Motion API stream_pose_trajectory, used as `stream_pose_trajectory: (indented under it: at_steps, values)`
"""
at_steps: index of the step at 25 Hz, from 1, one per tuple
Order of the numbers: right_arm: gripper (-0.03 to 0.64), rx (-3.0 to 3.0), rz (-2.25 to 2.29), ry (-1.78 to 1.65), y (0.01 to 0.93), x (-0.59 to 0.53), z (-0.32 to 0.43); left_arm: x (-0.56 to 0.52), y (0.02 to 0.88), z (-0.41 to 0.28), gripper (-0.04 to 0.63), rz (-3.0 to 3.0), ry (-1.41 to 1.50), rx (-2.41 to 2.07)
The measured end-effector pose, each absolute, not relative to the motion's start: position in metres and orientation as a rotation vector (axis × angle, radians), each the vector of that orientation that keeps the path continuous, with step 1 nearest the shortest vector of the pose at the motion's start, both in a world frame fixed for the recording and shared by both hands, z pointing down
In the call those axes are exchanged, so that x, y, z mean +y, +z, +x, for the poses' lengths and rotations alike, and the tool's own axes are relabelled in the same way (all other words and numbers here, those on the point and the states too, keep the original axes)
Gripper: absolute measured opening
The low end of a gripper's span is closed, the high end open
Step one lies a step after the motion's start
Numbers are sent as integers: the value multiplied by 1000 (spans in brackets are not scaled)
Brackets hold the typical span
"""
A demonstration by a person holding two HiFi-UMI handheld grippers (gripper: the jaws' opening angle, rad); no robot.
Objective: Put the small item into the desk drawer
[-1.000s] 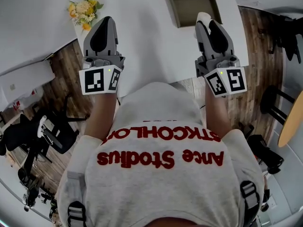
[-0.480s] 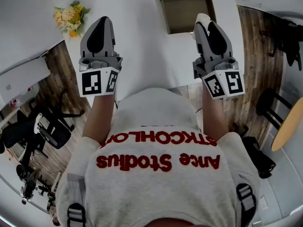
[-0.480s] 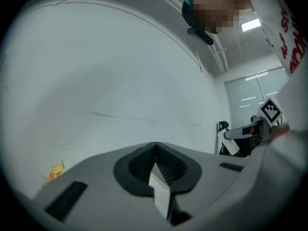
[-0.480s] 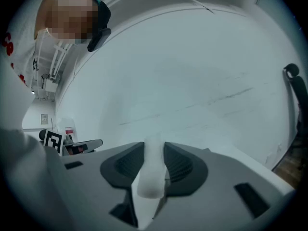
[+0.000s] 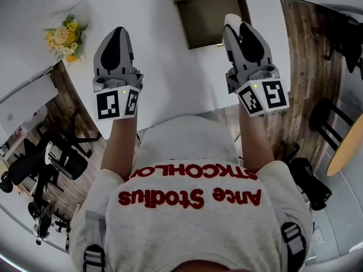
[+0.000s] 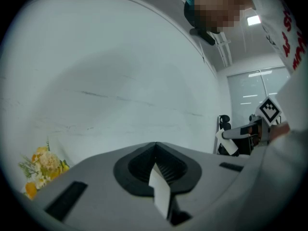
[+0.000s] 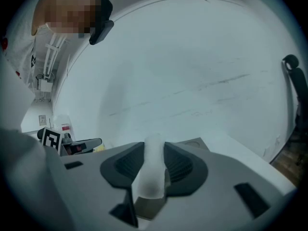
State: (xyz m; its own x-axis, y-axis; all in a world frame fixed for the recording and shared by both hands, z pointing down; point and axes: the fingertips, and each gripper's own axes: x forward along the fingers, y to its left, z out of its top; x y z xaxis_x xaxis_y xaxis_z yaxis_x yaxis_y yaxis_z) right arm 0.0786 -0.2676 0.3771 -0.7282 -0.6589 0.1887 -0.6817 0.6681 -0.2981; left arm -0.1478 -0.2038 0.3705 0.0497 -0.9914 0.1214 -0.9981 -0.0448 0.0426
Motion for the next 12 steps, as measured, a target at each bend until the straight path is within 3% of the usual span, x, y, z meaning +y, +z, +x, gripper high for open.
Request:
stream_pose_trajectory:
  at_steps: [12]
  values:
    - [135, -2572, 1036, 601, 473, -293, 82, -218, 412, -129, 8, 2176, 167, -2003]
